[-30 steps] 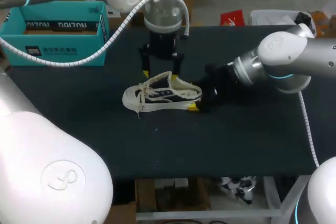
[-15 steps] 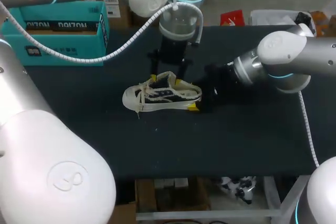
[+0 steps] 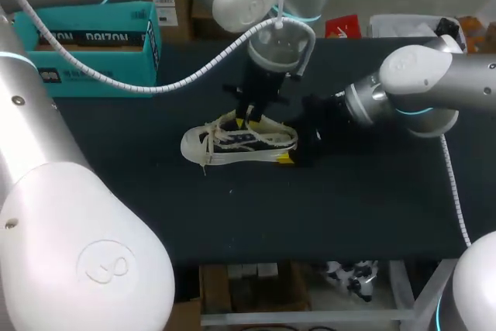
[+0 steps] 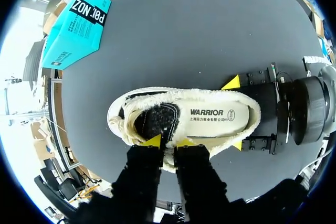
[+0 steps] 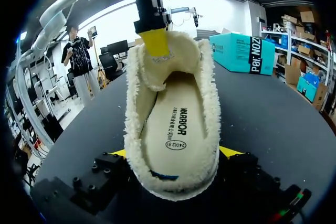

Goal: Open the shoe tongue, take the insole out of the shoe, put the insole back into the shoe, and pack the shoe into the shoebox

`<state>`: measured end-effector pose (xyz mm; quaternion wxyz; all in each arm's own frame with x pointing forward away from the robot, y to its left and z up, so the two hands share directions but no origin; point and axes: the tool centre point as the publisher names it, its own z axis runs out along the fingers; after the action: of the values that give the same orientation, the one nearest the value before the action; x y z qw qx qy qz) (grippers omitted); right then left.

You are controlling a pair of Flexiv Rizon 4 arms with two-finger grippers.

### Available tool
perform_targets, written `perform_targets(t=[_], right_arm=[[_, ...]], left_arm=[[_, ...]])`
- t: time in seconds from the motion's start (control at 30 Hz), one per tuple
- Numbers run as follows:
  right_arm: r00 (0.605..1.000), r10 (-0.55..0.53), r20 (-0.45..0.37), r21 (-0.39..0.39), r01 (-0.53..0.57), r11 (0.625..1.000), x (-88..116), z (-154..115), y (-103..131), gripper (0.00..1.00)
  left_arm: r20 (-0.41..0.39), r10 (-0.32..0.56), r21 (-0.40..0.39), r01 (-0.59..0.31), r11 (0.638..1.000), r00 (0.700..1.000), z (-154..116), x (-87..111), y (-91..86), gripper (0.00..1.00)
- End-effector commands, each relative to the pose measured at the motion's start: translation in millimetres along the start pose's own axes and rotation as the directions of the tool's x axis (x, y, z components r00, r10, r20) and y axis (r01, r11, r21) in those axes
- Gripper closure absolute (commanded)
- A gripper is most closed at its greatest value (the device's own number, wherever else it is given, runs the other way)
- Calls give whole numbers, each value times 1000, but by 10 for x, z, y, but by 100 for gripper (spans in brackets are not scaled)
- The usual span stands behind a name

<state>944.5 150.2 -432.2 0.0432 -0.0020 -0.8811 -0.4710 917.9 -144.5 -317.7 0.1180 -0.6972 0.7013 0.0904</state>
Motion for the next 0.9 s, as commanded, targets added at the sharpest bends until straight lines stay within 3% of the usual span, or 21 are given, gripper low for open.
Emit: perform_targets(t=[0.03,0.17,0.37,0.5,0.9], right_arm=[[1000,1,-4,-2,-1,1000,-29,81,-56,100],[1000,1,-4,-2,-1,1000,-29,81,-56,100],[1000,1,-4,-2,-1,1000,-29,81,-56,100],[1000,1,-4,-2,-1,1000,-29,81,-56,100],[1000,1,-4,-2,-1,1000,-29,81,-56,100]], left_arm=[[-15,-10,14,11,1000,1000,-19,-52,22,100],[-69,-19,28,21,999,997,-55,-183,42,100],[-222,-34,37,44,998,974,-22,-473,35,100],[-364,-2,38,17,999,931,40,-675,23,100],[-589,26,-31,-54,998,808,354,-925,-103,100]])
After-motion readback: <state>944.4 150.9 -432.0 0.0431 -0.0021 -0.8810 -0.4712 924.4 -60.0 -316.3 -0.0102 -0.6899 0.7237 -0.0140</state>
